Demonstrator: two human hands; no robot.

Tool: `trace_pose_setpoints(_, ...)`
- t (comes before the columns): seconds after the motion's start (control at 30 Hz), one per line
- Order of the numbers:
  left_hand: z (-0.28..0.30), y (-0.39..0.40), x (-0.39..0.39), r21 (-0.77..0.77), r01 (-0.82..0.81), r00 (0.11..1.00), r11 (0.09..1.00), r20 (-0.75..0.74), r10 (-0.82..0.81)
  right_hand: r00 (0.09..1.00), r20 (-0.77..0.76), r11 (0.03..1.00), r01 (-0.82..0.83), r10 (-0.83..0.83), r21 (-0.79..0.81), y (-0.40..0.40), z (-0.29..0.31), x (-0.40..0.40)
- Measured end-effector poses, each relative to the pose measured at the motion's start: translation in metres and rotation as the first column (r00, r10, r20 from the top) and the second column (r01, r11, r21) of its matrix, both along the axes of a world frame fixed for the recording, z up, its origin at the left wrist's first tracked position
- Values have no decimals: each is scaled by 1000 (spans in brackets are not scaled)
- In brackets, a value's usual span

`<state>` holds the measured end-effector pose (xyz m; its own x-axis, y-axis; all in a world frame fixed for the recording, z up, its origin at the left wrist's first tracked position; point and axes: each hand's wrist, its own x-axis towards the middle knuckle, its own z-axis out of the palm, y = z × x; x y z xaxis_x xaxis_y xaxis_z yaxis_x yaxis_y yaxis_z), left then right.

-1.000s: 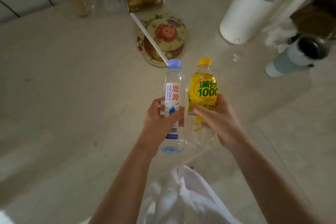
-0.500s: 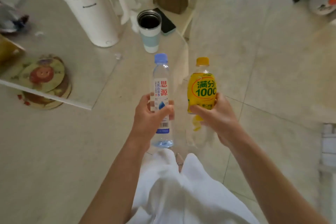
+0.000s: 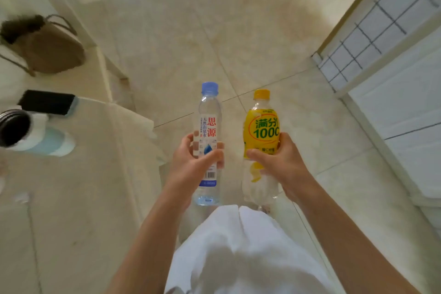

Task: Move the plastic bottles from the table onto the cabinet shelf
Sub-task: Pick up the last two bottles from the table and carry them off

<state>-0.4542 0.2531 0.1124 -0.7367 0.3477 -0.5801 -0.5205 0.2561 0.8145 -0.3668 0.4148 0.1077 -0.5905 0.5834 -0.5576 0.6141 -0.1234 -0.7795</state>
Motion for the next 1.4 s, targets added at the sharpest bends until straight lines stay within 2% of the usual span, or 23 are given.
trace_pose_setpoints(0.3, -2, 151, 43, -20, 322, 947, 947, 6, -322, 951, 9, 951, 309, -309, -19, 109, -7, 88)
trace_pose_setpoints(0.57, -4, 299, 118, -56, 488, 872, 871, -22, -490, 884, 23, 884, 467, -467, -18, 217, 1, 179)
trace_pose_setpoints(0.73, 2, 370, 155, -34, 594, 803, 804, -29, -595, 808, 9, 808, 589, -589, -12, 277, 6, 219)
trace_pose_setpoints(1.03, 0, 491, 172, -45, 744, 665, 667, -50, -745, 668, -29, 668, 744, -744, 1, 376, 6, 249)
trace_pose_setpoints(1.4, 9, 664, 150, -45, 893, 441, 448, -108, -891, 471, -49, 471, 882, -881, 27, 507, 14, 238)
